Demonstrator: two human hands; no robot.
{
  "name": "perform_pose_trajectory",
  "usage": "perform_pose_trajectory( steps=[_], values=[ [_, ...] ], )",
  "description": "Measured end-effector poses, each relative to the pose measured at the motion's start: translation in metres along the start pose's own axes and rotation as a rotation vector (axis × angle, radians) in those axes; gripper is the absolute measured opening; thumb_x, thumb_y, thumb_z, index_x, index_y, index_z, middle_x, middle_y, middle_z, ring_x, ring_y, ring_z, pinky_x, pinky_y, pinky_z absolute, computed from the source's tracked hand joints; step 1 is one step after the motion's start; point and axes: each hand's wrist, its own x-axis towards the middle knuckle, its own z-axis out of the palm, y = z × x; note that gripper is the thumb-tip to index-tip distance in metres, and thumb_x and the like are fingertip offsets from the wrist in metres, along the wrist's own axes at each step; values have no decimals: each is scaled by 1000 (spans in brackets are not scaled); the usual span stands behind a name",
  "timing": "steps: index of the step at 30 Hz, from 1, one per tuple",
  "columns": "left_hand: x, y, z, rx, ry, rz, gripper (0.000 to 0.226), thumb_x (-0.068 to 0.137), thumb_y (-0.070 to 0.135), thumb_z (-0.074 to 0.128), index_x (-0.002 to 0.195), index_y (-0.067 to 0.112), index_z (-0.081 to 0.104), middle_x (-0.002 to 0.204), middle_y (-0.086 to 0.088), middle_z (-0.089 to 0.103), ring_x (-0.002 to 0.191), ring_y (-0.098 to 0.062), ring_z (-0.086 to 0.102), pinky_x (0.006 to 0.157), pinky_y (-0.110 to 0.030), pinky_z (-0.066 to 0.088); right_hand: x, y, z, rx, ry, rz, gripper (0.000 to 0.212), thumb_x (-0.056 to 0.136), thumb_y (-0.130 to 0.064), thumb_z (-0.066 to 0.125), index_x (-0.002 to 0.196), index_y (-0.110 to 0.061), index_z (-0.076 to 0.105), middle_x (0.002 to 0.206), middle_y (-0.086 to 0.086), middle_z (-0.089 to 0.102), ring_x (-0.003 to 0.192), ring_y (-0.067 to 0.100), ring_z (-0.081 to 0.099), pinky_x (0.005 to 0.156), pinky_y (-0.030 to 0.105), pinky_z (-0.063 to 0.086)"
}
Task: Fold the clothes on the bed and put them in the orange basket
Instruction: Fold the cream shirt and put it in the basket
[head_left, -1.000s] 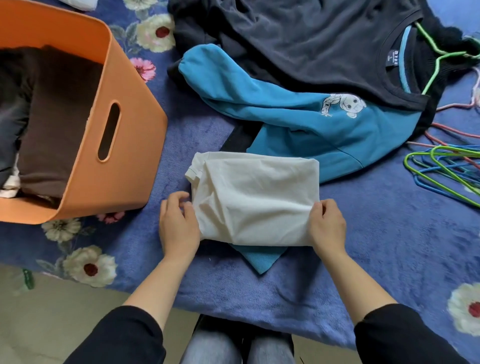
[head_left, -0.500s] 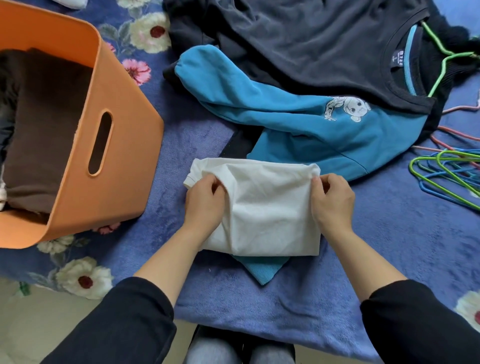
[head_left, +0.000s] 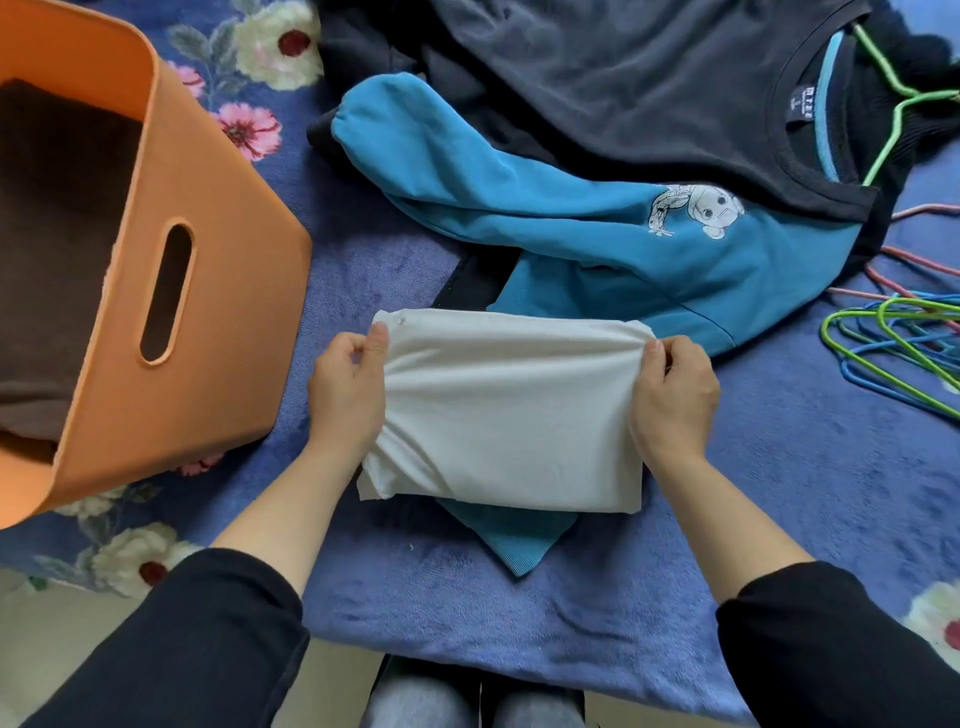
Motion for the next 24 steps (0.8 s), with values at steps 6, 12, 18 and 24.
perform_pose_trajectory(
  steps=[6,12,18,24],
  values=[
    [3,12,-13,-333,-454,-270,38,82,49,66,79,12,73,78,-7,71,70,-17,63,68,-30,47,-4,0,6,33,-20,26,26,103,-29,32,88,-11,43,92,10,57,81,27,47,66,35,31],
    [12,11,-8,-578,-240,-204,19,80,34,72,76,15,70,70,1,68,63,-12,60,62,-24,50,-4,-7,6,-10,-27,-3,30,105,-32,26,101,-7,42,84,10,54,79,33,47,65,40,34],
    [19,5,13,-215,44,-63,56,87,53,61,51,19,34,49,7,30,54,-13,30,56,-30,27,0,-2,13,11,-84,18,33,104,-37,26,95,-8,38,76,5,51,81,35,49,69,44,38],
    [29,6,16,-102,35,49,39,90,43,60,63,15,57,57,7,45,57,-11,41,60,-29,36,1,-2,12,81,-87,32,30,102,-37,33,90,-10,40,73,0,48,77,29,45,66,38,34]
  ],
)
